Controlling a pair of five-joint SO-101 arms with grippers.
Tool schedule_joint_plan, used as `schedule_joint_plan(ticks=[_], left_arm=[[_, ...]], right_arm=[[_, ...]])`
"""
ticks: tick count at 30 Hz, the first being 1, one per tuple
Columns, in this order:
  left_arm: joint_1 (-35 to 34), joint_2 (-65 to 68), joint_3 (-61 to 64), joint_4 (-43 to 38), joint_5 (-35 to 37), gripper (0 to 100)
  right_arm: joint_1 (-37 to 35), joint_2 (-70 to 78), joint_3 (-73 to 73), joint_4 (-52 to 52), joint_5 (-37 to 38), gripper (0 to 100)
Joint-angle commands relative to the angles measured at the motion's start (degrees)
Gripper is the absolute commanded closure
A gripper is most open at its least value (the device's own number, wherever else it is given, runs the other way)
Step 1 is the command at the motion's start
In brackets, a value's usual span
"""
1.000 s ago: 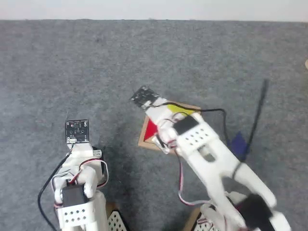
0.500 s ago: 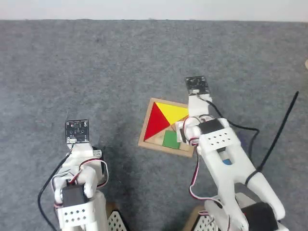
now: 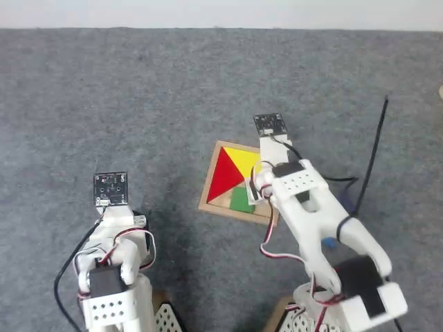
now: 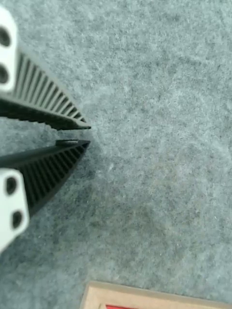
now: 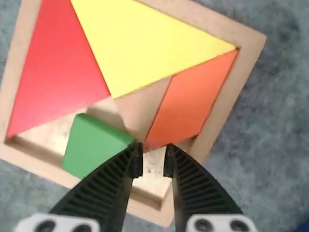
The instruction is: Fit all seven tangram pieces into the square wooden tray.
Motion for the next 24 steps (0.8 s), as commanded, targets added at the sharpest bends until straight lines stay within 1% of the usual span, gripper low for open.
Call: schedule_joint_plan(ticks=[1, 4, 8, 13, 19, 23, 24], left_arm=[[0.35, -0.97, -0.31, 0.18, -0.26, 96], [0.35, -0.97, -0.31, 0.18, -0.26, 96], [0.35, -0.97, -0.31, 0.18, -0.26, 96], [0.35, -0.97, -0.31, 0.18, -0.26, 96], [0.35, -0.97, -0.31, 0.18, -0.26, 96], [0.35, -0.97, -0.31, 0.18, -0.26, 96], [0.35, -0.97, -0.31, 0.18, -0.26, 96]], right_arm=[[-0.84, 1.89, -6.42, -0.66, -0.35, 90.1], [-1.19, 4.09, -9.76, -0.57, 0.18, 90.1], [-3.12, 6.46, -12.31, -0.66, 4.22, 90.1], [-4.53, 7.08, -12.48, 0.40, 4.48, 90.2], [-3.74, 6.99, -12.31, 1.19, 4.48, 90.2], [-3.56, 6.99, -12.04, 1.19, 4.57, 95.0], [-3.56, 6.90, -12.04, 1.27, 4.57, 94.8]])
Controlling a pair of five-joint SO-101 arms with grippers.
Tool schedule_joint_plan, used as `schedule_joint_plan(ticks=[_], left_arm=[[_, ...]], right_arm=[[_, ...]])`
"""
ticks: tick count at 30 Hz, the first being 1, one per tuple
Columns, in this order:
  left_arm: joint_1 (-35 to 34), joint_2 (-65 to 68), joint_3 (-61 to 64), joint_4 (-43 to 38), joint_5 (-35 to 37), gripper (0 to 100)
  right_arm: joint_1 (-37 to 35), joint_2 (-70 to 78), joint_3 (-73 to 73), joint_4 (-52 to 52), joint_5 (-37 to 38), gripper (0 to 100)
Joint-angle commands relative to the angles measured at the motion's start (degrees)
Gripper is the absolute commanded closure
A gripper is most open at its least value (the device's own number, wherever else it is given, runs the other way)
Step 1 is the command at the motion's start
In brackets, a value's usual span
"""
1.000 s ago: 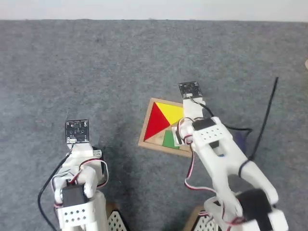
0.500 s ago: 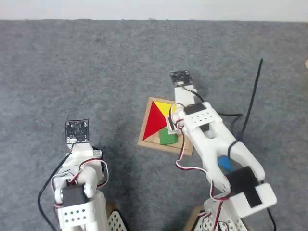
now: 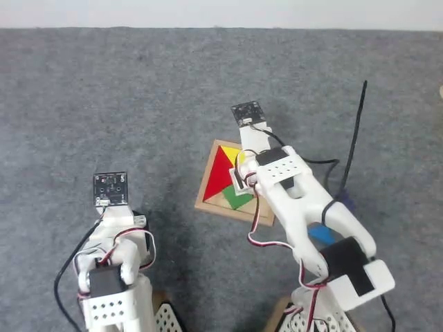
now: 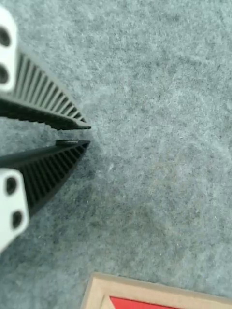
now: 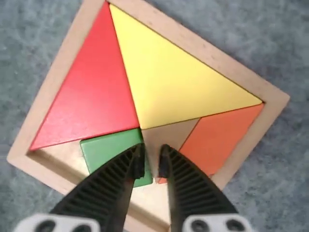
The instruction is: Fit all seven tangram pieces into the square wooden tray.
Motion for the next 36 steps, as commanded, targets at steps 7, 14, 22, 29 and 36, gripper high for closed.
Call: schedule_joint_plan(ticks=[7, 14, 22, 29, 36], left_arm=[[0.35, -0.97, -0.31, 0.18, -0.26, 96], [0.35, -0.97, -0.31, 0.18, -0.26, 96], [0.35, -0.97, -0.31, 0.18, -0.26, 96], [0.35, -0.97, -0.31, 0.18, -0.26, 96], [0.35, -0.97, -0.31, 0.18, -0.26, 96]], right_arm=[[3.47, -12.88, 1.58, 0.40, 3.16, 93.9], [28.35, -27.91, 5.27, 2.07, 15.65, 93.9], [35.82, -24.48, 6.95, 19.38, 27.08, 93.9], [35.56, -33.63, 13.36, 29.49, 50.20, 89.0], [33.63, -41.54, 24.97, 36.00, 71.47, 72.3]])
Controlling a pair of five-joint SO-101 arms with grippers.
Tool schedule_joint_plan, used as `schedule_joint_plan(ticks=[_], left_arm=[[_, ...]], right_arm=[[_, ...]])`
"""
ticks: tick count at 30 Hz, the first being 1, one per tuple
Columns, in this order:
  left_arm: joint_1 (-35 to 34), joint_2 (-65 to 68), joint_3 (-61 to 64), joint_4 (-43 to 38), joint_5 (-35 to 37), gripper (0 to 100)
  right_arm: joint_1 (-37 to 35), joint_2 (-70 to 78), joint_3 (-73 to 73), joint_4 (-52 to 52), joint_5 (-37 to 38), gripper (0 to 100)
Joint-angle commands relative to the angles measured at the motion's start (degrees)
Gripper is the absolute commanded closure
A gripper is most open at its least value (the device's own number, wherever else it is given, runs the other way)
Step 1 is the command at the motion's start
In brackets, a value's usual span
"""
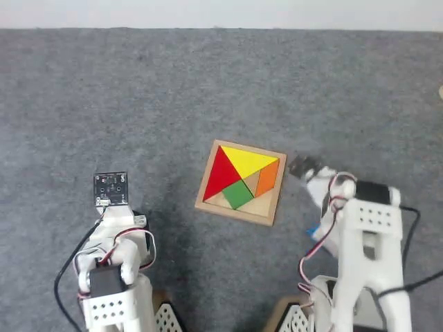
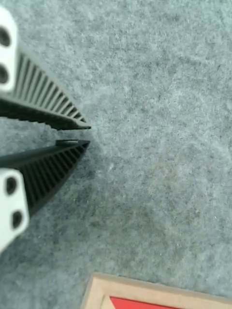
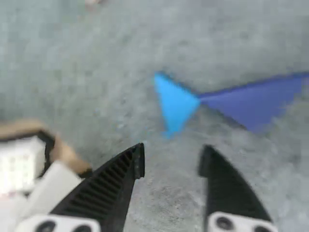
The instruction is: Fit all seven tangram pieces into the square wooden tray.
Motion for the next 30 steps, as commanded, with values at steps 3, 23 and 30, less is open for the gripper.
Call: schedule_joint_plan(ticks=[3, 23, 30], left_arm=[[0.35, -0.97, -0.31, 0.18, -0.26, 96], [0.35, -0.97, -0.31, 0.18, -0.26, 96], [0.35, -0.97, -0.31, 0.18, -0.26, 96]], right_arm=[[-0.66, -2.77, 7.38, -4.00, 7.47, 72.0], [-10.24, 16.13, 4.66, -24.22, -1.05, 89.0], [-10.24, 16.04, 0.00, -24.75, -7.47, 97.3]])
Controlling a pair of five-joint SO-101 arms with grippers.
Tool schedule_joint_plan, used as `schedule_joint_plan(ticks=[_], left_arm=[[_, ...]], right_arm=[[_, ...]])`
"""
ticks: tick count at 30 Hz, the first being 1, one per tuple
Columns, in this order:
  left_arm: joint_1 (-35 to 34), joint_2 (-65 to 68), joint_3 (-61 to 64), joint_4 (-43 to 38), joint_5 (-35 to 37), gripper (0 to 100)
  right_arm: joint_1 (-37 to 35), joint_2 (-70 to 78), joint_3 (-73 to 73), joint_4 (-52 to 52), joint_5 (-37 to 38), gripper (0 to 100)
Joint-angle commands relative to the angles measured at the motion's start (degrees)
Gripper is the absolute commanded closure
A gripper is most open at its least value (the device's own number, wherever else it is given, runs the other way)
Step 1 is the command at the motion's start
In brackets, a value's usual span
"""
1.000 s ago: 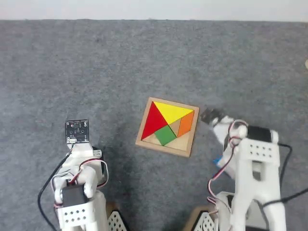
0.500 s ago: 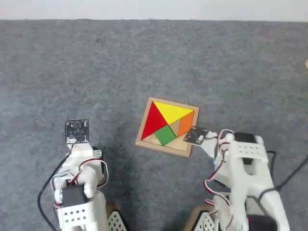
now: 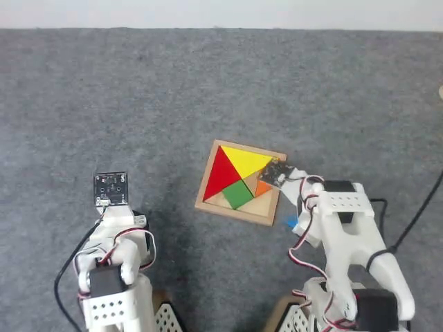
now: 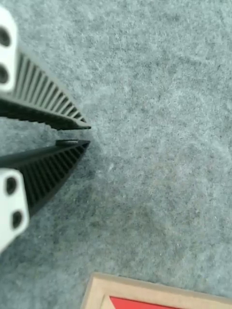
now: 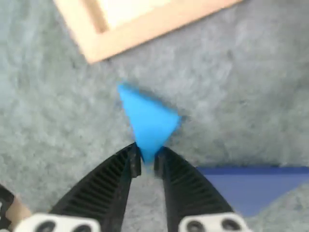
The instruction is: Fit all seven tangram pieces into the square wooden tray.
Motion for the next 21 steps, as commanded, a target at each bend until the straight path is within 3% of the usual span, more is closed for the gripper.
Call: schedule_joint_plan(ticks=[1, 7, 11, 16, 21], left_arm=[[0.35, -0.97, -0.31, 0.18, -0.26, 96], [0.35, -0.97, -0.31, 0.18, -0.26, 96], [0.35, -0.97, -0.31, 0.18, -0.26, 96], [0.35, -0.97, -0.31, 0.18, -0.26, 96], [0.35, -0.97, -0.31, 0.18, -0.26, 96]], right_arm=[[-0.13, -0.40, -3.78, -0.57, -1.41, 97.4], [0.22, -0.75, -6.86, 0.04, -6.68, 97.4], [-0.22, -0.75, -8.62, 2.68, -4.75, 96.6], [-2.07, -0.75, -10.37, 3.91, -2.73, 85.0], [-3.74, -0.04, -15.03, 2.95, -8.70, 76.0]])
